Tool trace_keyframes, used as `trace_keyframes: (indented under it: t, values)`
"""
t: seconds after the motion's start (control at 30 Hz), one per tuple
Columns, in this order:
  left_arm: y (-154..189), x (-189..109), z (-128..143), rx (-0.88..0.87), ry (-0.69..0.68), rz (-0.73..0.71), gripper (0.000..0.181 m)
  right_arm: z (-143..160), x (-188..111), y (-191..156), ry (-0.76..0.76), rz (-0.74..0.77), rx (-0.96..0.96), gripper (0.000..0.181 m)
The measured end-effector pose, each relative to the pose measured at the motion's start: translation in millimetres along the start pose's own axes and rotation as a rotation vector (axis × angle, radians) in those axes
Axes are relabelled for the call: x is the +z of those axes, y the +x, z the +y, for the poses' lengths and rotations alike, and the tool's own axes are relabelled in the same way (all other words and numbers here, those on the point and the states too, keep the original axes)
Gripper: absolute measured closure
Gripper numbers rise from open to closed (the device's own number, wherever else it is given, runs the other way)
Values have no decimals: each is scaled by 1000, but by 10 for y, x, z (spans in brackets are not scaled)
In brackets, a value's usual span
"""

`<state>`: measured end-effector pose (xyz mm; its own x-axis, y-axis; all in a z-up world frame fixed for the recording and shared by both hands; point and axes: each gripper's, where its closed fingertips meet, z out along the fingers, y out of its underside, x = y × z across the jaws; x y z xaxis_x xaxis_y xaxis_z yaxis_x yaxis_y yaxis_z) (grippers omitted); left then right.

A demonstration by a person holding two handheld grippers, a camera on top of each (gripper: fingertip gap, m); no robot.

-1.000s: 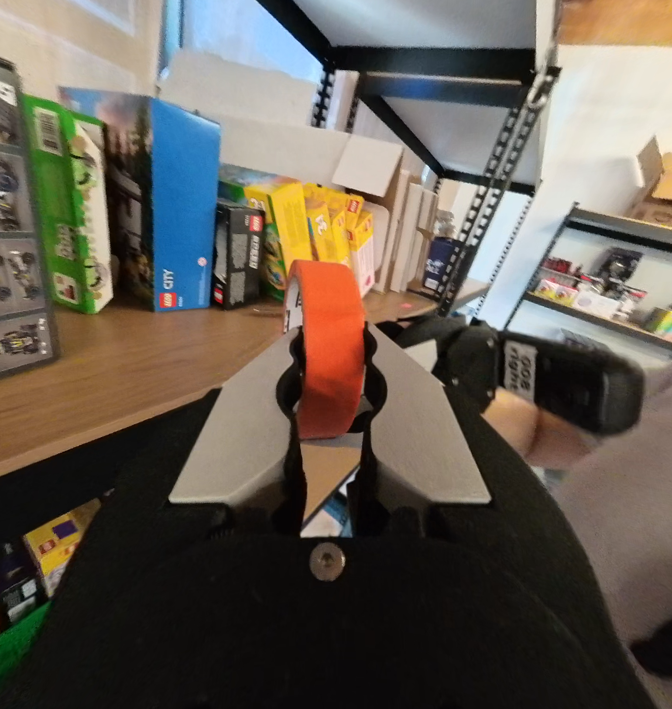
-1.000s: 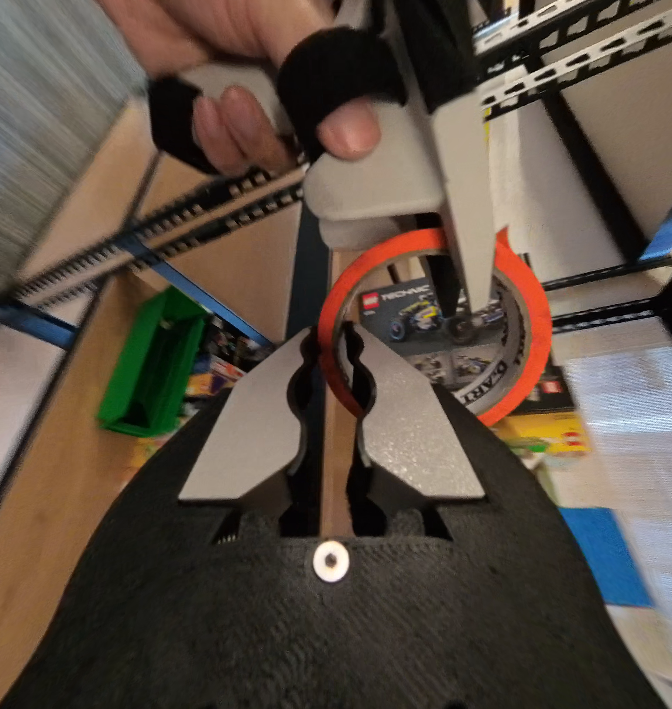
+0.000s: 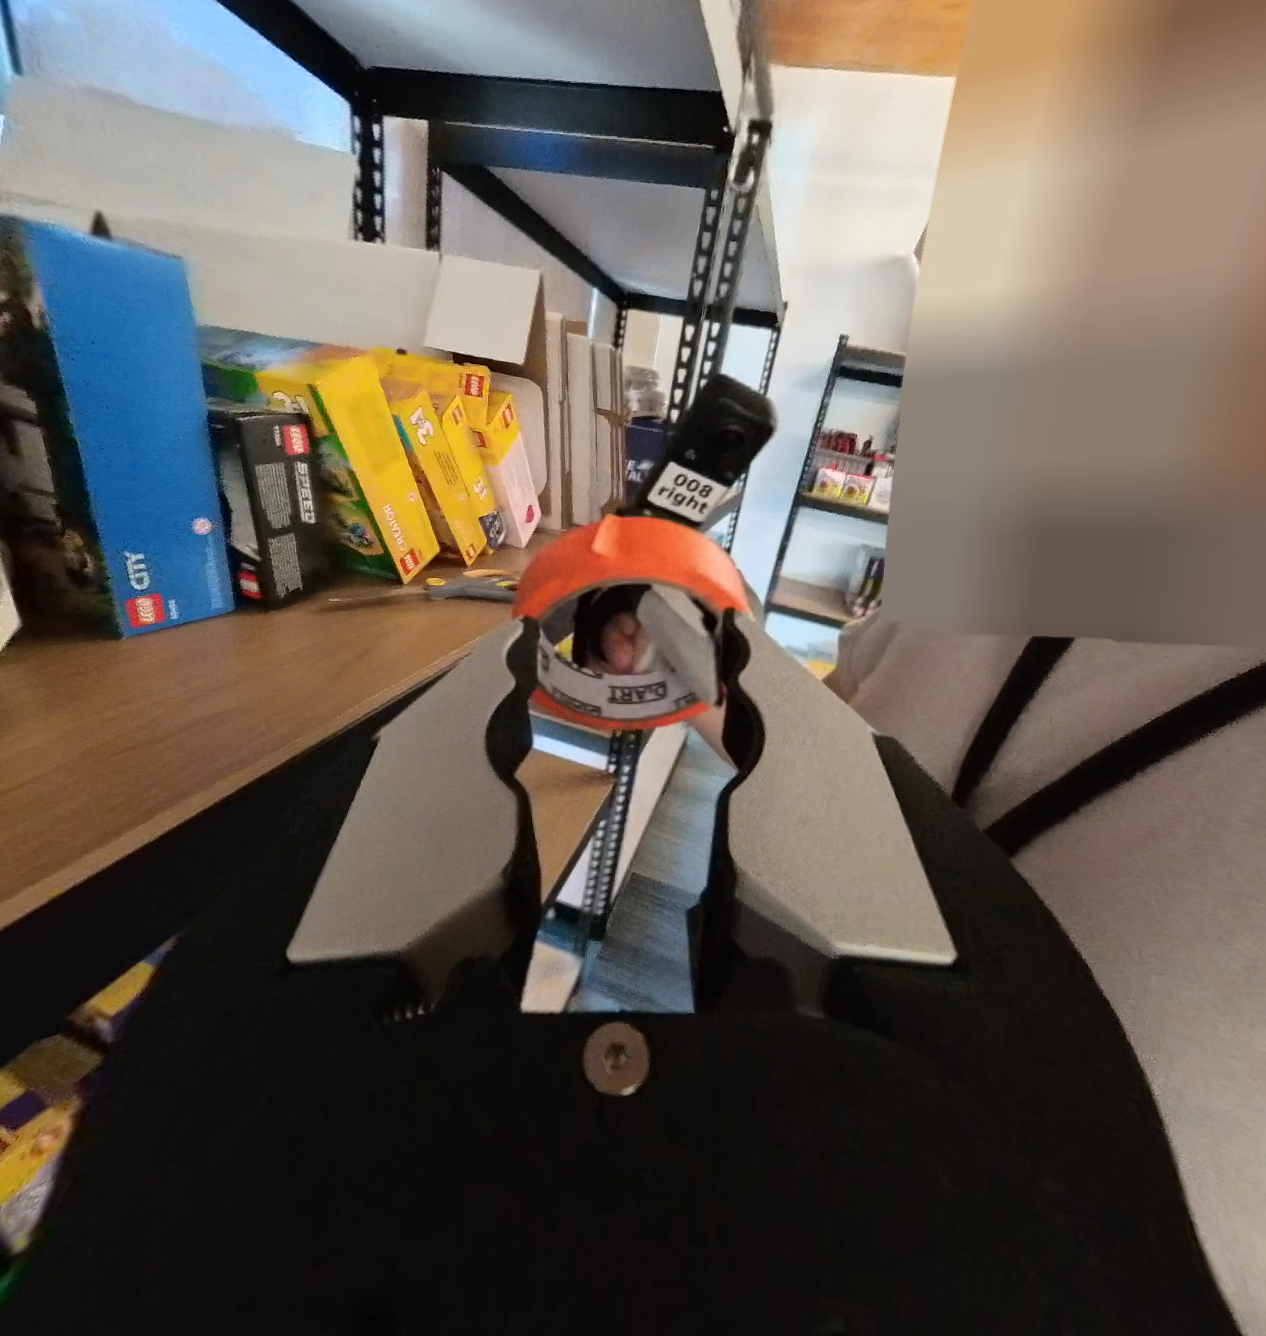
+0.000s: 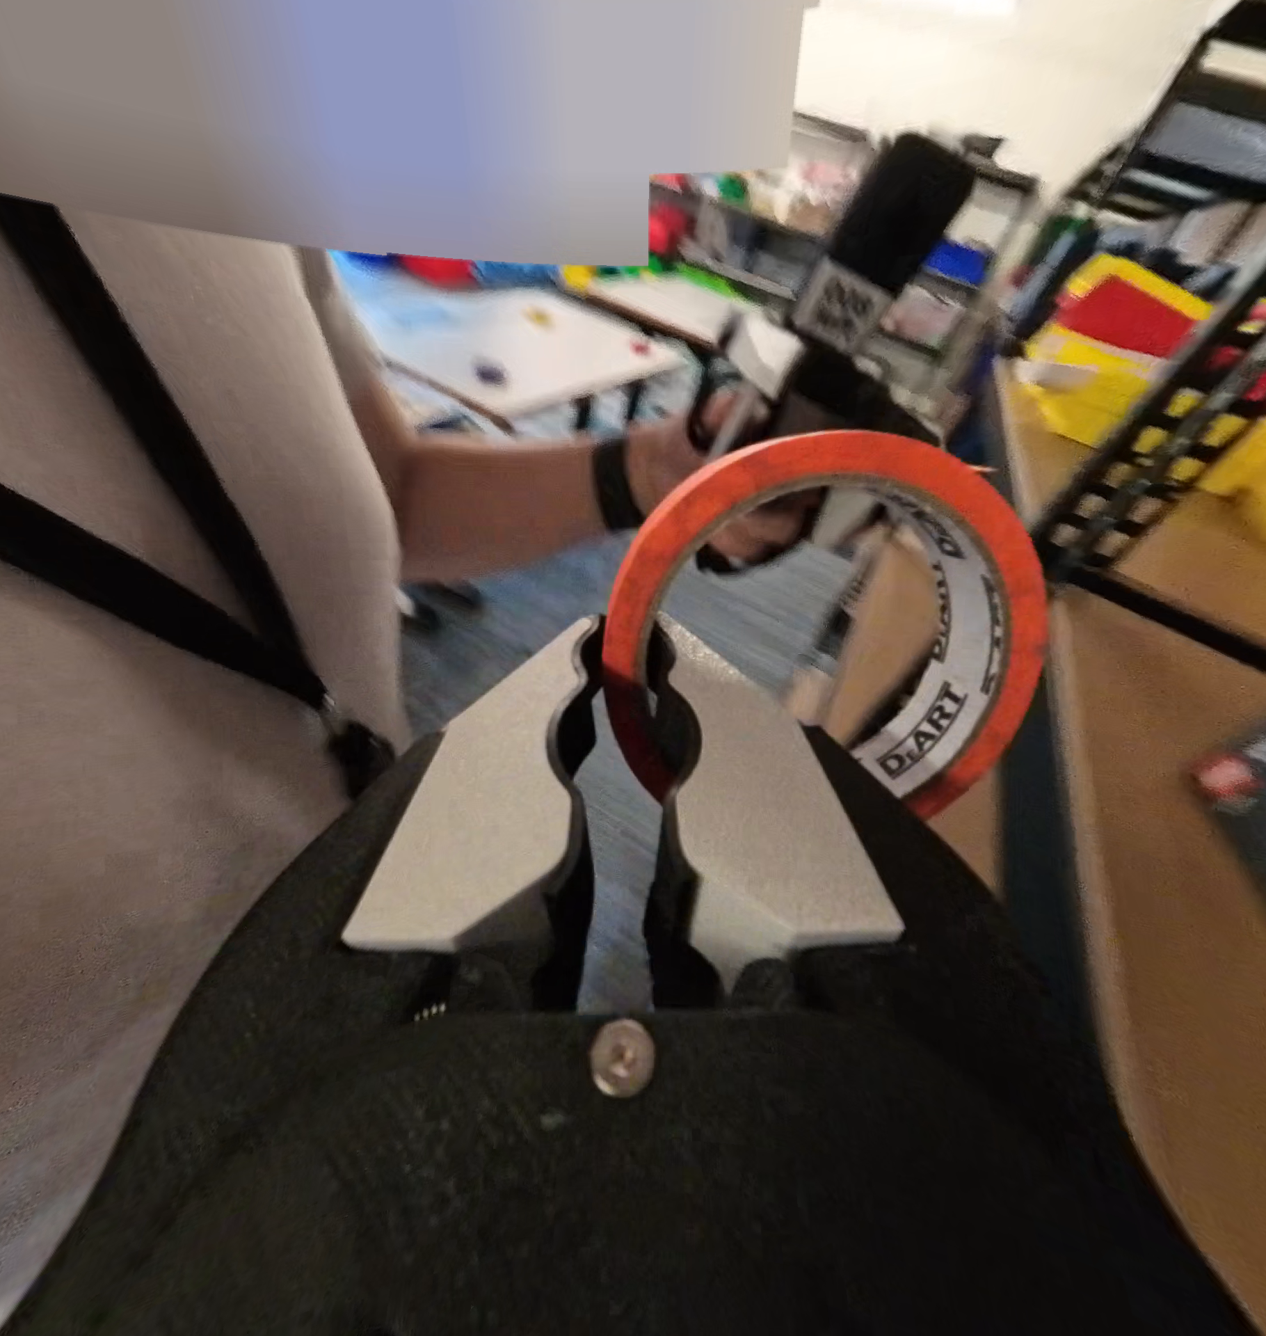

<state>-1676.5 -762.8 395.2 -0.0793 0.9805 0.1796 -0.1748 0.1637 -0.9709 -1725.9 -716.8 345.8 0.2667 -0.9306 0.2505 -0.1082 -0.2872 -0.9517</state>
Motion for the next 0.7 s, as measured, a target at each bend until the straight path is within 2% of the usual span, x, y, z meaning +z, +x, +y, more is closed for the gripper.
trace_keyframes:
  t: [0.1,0.2,0.43,0.5,0.57,0.7]
  values:
    - [69,85,-15,113,-52,-60,138,160,22,-2,-147,59,-126,173]
    - [130,192,35,163,-155,-3,154,201,56,-21,-172,50,-168,172]
    - [48,305,183,212,-375,39,156,311,64,-32,-227,52,-218,172]
    - [47,329,201,194,-398,71,163,337,54,-33,-240,59,-227,172]
    - [18,346,209,180,-406,93,181,372,34,-29,-256,65,-227,172]
    - [-14,379,245,171,-404,125,181,433,-28,-9,-265,69,-180,172]
